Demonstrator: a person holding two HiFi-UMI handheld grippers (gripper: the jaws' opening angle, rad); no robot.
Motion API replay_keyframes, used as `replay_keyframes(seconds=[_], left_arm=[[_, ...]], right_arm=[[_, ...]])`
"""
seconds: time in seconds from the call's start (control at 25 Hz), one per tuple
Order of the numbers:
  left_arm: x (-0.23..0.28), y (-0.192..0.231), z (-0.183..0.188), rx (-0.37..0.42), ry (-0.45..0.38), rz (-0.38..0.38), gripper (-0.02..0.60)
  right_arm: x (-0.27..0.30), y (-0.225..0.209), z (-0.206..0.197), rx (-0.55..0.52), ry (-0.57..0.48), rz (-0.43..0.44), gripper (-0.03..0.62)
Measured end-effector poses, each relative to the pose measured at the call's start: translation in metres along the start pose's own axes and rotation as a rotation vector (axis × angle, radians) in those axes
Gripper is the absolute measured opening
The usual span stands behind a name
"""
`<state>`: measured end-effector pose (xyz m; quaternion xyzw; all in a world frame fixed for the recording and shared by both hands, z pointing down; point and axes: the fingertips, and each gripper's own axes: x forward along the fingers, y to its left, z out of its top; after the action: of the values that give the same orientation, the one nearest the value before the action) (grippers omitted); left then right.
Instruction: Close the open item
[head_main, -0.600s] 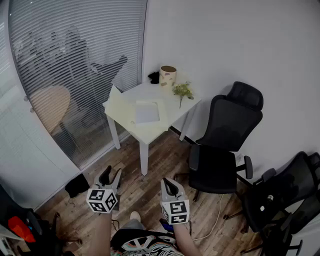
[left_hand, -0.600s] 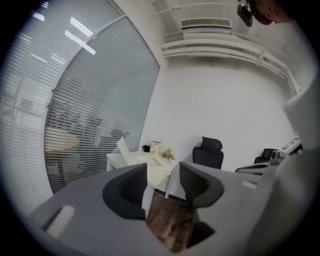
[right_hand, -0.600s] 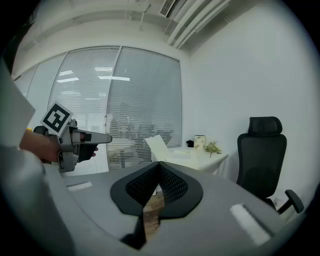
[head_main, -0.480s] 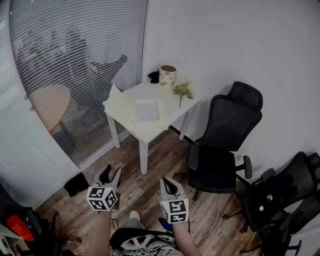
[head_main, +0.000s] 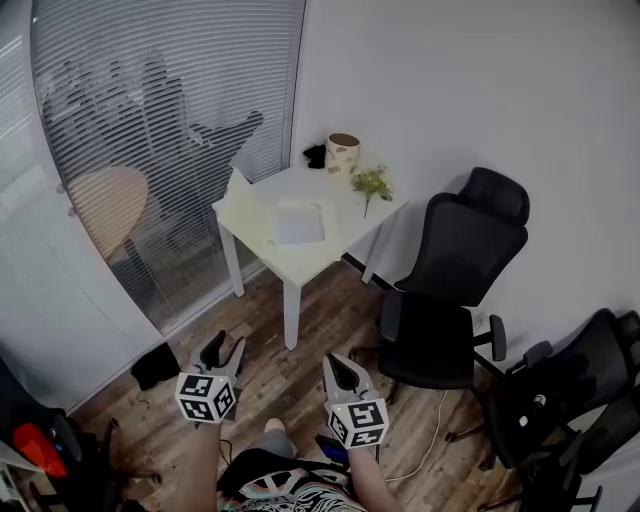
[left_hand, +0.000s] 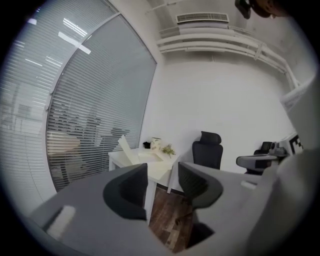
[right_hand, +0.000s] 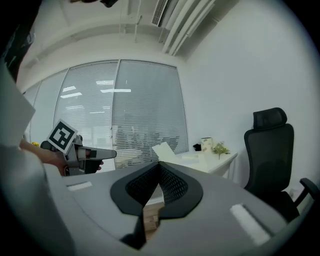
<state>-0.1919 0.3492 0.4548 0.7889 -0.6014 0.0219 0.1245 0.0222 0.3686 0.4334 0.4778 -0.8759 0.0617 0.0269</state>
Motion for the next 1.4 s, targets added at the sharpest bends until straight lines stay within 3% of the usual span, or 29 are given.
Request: replay_keyframes(seconds=[0.2,0.4,0.68,1.04,1.4], left_arm=[[0.015,0.014,-0.005,-0.026,-0.002,0.015,0.232],[0.073,0.022,-0.020,-0.036,0.027,0.014,0.227],[0.194,0.049,-0.037,-0.069,0.105,0.011,0.218],[0.333,0.112,-0.034,-0.151,0.173,0.047,0.218],[0.388,0.161,-0.059,-0.219,0.227,0.140,0.218]], right_arm=[[0.014,-0.012,-0.010,0.015,0.021,-0.038,0.000],[0.049,-0.064,-0.028,-0.057,0.065,-0.153,0.000],[0.148,-0.130,-0.046,0.047,0.120,-0.110,0.000],[0.278,-0.203,-0.054,0.039,0.237,-0.115,0.000],[0.333,-0.262,-0.068,0.010,0.306,-0.150,0.000]])
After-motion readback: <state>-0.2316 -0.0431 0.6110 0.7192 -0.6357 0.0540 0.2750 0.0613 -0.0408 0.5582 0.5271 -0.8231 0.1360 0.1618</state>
